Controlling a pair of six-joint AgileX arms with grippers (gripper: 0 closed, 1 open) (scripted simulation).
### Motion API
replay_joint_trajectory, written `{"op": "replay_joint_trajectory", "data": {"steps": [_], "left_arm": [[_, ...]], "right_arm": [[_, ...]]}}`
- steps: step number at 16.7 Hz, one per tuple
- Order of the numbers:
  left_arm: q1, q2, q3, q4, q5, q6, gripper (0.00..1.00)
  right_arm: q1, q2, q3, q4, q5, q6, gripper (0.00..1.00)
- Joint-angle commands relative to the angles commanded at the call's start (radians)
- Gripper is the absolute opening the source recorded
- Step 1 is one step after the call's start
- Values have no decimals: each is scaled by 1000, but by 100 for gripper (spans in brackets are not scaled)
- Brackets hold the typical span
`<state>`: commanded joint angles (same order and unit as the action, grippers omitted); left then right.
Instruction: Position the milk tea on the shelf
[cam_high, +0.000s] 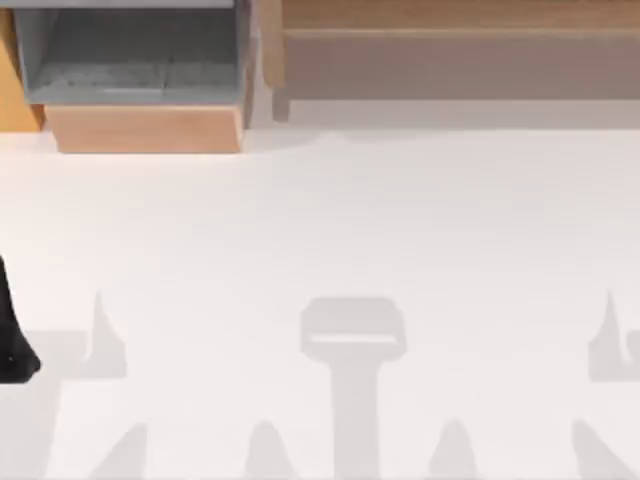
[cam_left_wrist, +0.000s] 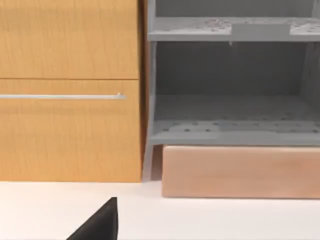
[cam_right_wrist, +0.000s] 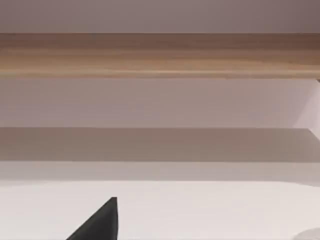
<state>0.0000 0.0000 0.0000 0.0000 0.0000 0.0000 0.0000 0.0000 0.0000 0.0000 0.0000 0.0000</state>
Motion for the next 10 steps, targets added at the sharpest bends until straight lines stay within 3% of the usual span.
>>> {"op": "replay_joint_trajectory", "data": {"steps": [5,10], "left_arm": [[0,0,0,0,0,0,100],[0,0,0,0,0,0,100]], "right_arm": [[-32,62,22,60,-30,-2,100],[-170,377,111,328,-168,-2,100]]}}
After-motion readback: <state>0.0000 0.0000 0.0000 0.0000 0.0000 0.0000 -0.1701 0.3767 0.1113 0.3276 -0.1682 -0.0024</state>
